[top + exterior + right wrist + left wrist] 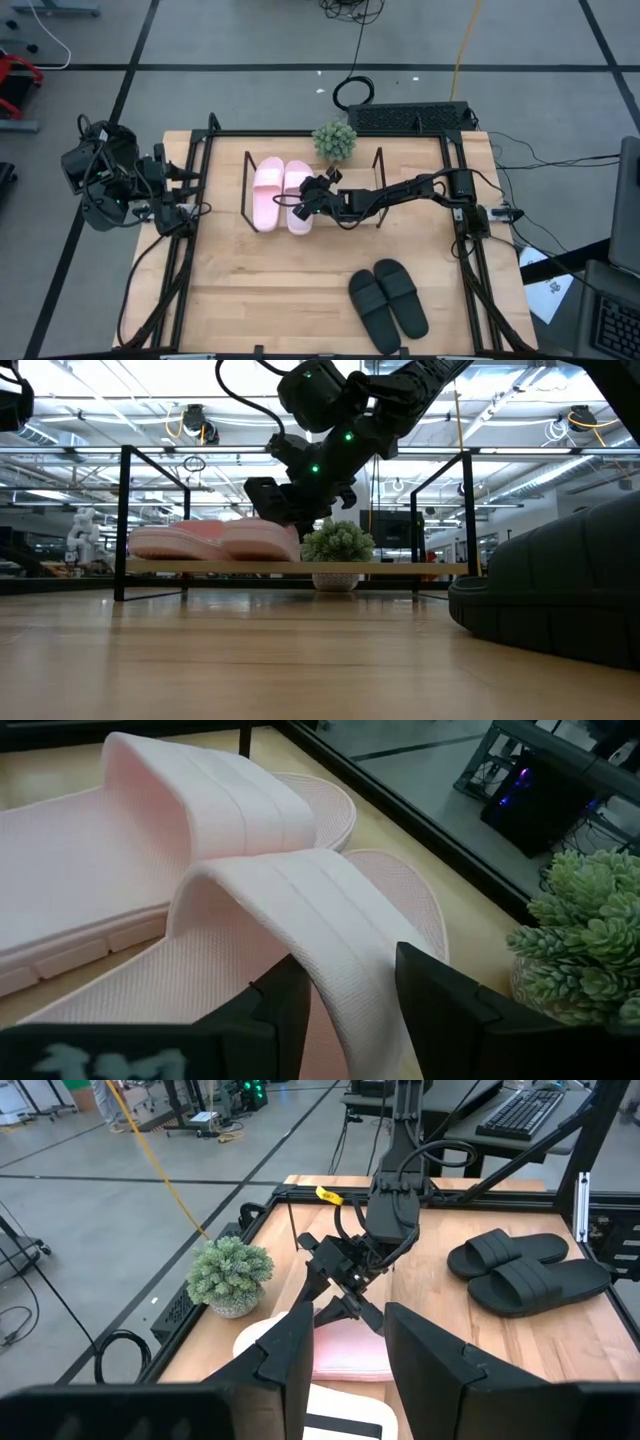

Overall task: Pick and place slides into the shelf
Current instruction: Put the pink slide on the shelf

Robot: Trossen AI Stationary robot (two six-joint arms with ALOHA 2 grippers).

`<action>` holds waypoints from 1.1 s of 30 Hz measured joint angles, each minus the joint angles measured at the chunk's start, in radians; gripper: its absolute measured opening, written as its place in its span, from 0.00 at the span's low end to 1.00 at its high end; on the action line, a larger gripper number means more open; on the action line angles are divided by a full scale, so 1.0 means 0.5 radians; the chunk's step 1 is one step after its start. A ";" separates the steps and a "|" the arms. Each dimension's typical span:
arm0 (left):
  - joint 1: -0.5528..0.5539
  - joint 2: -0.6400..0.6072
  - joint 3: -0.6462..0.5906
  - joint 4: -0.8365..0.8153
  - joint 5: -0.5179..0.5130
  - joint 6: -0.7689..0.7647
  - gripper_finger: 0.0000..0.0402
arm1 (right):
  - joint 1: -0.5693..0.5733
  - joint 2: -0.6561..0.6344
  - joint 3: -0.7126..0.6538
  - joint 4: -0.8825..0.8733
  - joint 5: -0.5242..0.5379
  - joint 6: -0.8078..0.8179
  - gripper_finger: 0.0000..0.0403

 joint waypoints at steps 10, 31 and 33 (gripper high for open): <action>0.000 0.000 0.000 0.001 0.000 -0.002 0.32 | 0.000 0.000 0.000 0.002 -0.109 0.047 0.34; -0.001 0.000 0.000 0.000 0.000 -0.022 0.32 | 0.000 0.000 0.002 0.003 -0.166 0.076 0.58; 0.000 0.000 0.000 0.000 0.000 -0.022 0.32 | 0.000 0.000 0.002 0.002 -0.165 0.046 0.60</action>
